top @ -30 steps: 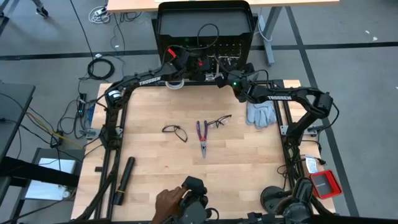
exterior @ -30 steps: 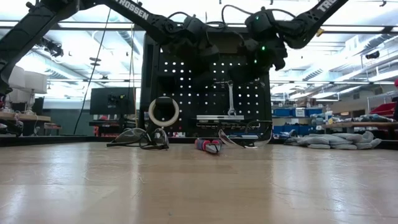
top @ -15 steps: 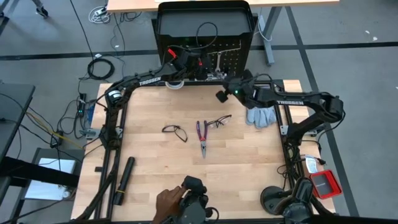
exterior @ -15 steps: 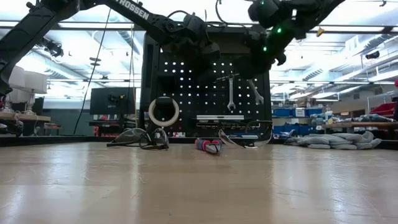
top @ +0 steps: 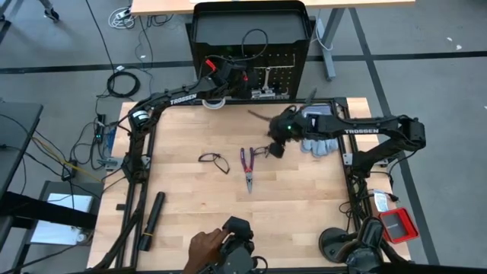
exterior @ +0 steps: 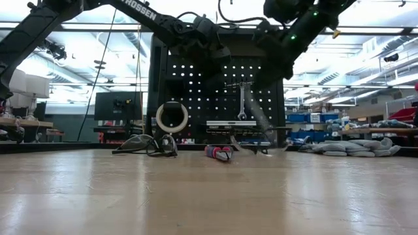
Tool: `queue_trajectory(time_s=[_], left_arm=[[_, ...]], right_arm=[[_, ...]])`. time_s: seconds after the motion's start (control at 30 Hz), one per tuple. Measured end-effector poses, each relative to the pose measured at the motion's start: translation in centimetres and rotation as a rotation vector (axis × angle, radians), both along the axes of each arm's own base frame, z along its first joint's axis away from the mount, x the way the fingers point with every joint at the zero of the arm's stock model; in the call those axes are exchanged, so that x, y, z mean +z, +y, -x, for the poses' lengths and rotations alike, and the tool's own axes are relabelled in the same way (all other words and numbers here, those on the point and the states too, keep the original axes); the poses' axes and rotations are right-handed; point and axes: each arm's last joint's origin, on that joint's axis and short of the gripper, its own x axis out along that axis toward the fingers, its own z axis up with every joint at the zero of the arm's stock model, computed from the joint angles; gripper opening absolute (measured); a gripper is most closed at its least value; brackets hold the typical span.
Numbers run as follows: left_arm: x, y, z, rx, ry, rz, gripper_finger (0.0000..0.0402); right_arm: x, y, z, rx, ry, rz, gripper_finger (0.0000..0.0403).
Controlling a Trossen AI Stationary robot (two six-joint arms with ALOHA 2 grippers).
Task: Hang tools onto peg board
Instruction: Unhang the silver wrench from the black pegboard, then assemble the black pegboard
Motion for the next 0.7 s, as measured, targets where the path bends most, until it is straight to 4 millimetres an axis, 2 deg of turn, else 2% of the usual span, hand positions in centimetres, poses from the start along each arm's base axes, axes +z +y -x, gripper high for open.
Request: queue_trajectory(time_s=[0.17,0.4,0.5,0.7], left_arm=[[0.0,0.0,0.0,-0.003,0.002,0.003,0.0007],[0.0,0.0,0.0,-0.006,0.001,0.006,0.0007],[-0.1,0.0,0.0,-0.007,0.003,0.009,0.0007],[-0.1,-0.1,0.0,-0.008,0.003,0.010,0.0007]], right_arm=[[-0.8,1.0,0.6,0.096,0.101,-0.081,0.0042],[-1.0,0.9,1.6,0.071,0.196,-0.089,0.0037],[0.2,0.7,2.6,-0.007,0.195,-0.052,0.0044],[4.9,0.8,5.1,-0.141,-0.021,0.147,0.0052]])
